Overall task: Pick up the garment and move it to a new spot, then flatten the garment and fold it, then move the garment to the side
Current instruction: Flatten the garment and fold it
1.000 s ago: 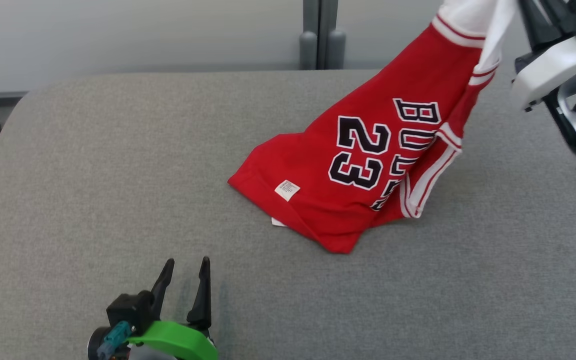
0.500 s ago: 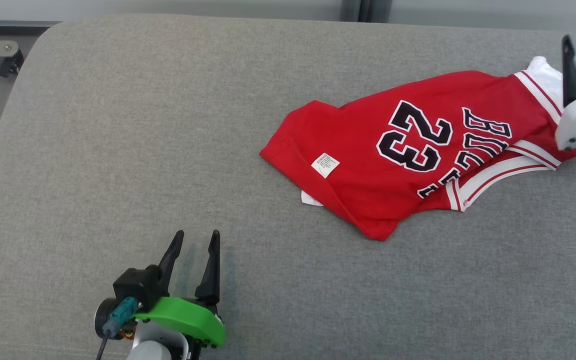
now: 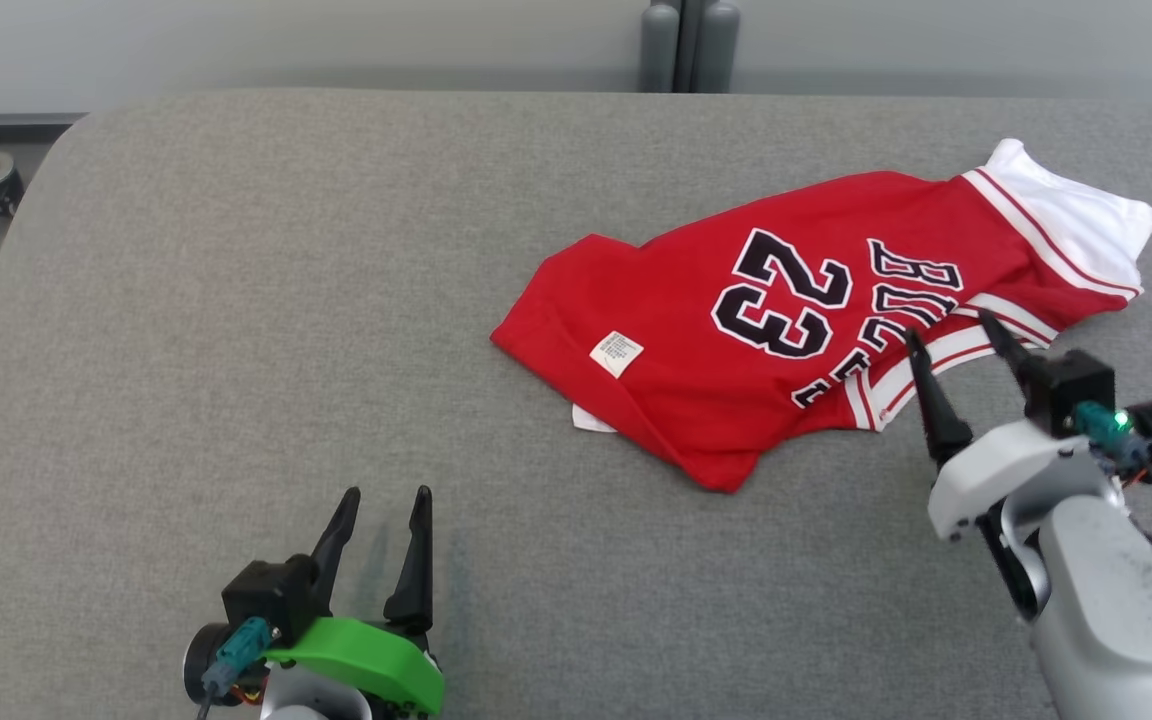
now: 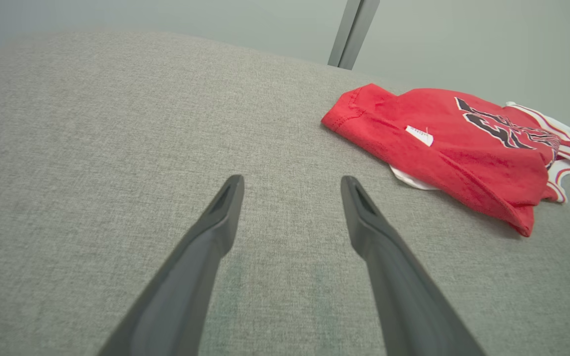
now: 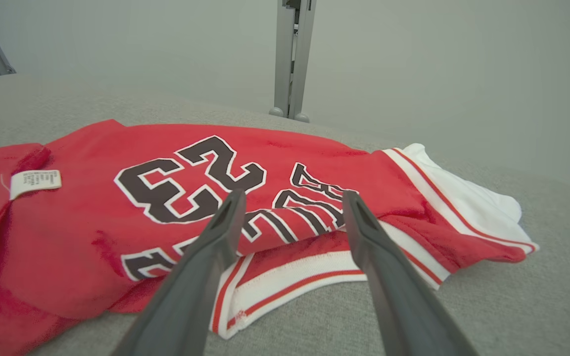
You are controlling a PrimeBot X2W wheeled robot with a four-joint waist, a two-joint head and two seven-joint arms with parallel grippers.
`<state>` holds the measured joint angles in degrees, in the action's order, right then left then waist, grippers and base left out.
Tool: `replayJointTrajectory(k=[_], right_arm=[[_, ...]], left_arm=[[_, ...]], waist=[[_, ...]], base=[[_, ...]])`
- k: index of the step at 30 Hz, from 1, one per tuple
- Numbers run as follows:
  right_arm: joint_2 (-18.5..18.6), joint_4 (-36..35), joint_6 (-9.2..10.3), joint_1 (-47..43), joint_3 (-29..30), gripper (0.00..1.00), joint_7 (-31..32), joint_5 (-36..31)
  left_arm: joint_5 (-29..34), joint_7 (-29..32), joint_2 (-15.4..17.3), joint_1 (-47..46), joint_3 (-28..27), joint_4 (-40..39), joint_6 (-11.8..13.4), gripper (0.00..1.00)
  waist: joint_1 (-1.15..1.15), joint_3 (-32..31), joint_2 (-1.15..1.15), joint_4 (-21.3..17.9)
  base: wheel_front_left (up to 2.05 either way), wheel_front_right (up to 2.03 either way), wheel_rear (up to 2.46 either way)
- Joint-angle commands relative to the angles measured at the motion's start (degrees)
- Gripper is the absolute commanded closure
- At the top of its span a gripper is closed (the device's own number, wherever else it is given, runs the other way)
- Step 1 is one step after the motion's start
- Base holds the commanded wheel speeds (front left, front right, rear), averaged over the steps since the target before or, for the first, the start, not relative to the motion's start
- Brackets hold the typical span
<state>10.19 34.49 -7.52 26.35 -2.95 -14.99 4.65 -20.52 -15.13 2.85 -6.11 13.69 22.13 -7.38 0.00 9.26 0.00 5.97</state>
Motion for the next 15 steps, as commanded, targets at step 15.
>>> replayJointTrajectory(k=[15], right_arm=[[-5.09,-11.65,0.07,-12.37,0.49,0.0,-0.25,0.63]], left_arm=[[0.65,0.0,0.18,-10.48,3.65,3.65,-0.17,0.0]], waist=[[0.0,2.21,0.0,-10.15]], base=[[0.0,0.0,0.0]])
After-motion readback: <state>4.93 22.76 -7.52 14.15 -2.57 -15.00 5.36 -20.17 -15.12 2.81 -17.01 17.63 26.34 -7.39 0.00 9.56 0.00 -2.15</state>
